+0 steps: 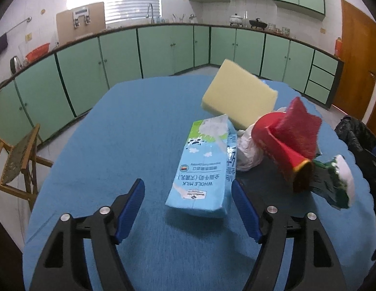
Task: Collect trash
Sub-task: 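Return to the pile and grasp the milk carton with the left tool, then grasp the dark red scouring pad with the right tool while the left tool holds the carton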
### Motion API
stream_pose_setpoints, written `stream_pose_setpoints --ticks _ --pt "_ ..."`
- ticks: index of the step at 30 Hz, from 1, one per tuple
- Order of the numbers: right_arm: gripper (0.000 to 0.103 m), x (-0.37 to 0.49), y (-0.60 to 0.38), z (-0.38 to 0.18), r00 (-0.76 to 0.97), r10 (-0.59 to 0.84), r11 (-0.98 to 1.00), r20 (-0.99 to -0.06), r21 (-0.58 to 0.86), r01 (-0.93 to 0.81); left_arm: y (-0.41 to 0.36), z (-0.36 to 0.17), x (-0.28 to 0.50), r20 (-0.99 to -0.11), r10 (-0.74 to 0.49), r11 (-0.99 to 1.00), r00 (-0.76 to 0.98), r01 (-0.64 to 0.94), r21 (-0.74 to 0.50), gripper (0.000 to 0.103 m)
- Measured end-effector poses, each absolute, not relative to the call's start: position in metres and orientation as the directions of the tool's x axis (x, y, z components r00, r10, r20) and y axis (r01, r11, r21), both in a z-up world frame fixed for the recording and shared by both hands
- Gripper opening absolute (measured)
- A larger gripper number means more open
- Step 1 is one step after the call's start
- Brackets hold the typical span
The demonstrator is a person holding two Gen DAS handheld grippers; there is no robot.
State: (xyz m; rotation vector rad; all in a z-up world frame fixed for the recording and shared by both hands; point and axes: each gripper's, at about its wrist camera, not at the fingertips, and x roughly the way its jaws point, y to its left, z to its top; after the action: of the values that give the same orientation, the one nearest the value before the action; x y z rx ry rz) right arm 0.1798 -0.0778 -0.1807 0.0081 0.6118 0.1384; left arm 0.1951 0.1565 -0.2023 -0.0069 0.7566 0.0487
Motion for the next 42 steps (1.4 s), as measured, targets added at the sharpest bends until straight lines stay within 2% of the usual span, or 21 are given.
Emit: stream_pose_setpoints --ticks 5,6,7,9,16,29,42 --pt "0.092 0.183 -0.079 -0.185 0.803 0.132 0.991 -0.582 0.049 -0.128 0.158 -0.207 0.202 -0.704 0.015 0.999 0.71 -0.037 -0.016 0.072" --pt "0.093 0.184 -0.078 -0.186 0.801 0.133 0.99 -0.584 0.049 -0.129 0.158 -0.207 0.202 -0.705 -0.001 0.999 0.71 -0.026 -0.028 0.067" --pt "0.093 0.185 -0.077 -0.186 0.8 0.134 0.99 -0.585 0.048 -0.131 0.157 -0.207 0.202 -0.706 -0.018 0.999 0.708 -0.014 -0.039 0.056" --pt "0.093 0.186 -0.075 -0.188 0.797 0.136 0.99 -0.589 0.047 -0.134 0.156 -0.207 0.204 -0.708 -0.031 0.999 0.705 0.002 -0.041 0.048" --pt "0.093 0.185 -0.068 -0.181 0.806 0.147 0.987 -0.574 0.038 -0.153 0.162 -0.195 0.19 -0.677 -0.009 0.998 0.736 -0.031 -0.047 0.046" --pt "0.092 0.204 -0.028 -0.158 0.814 0.215 0.974 -0.539 0.054 -0.221 0.175 -0.15 0.161 -0.576 0.092 0.995 0.812 -0.094 0.026 0.046" --pt "0.093 0.243 0.003 -0.166 0.773 0.225 0.974 -0.593 0.109 -0.201 0.193 -0.147 0.166 -0.56 0.121 0.991 0.82 -0.13 0.024 0.046"
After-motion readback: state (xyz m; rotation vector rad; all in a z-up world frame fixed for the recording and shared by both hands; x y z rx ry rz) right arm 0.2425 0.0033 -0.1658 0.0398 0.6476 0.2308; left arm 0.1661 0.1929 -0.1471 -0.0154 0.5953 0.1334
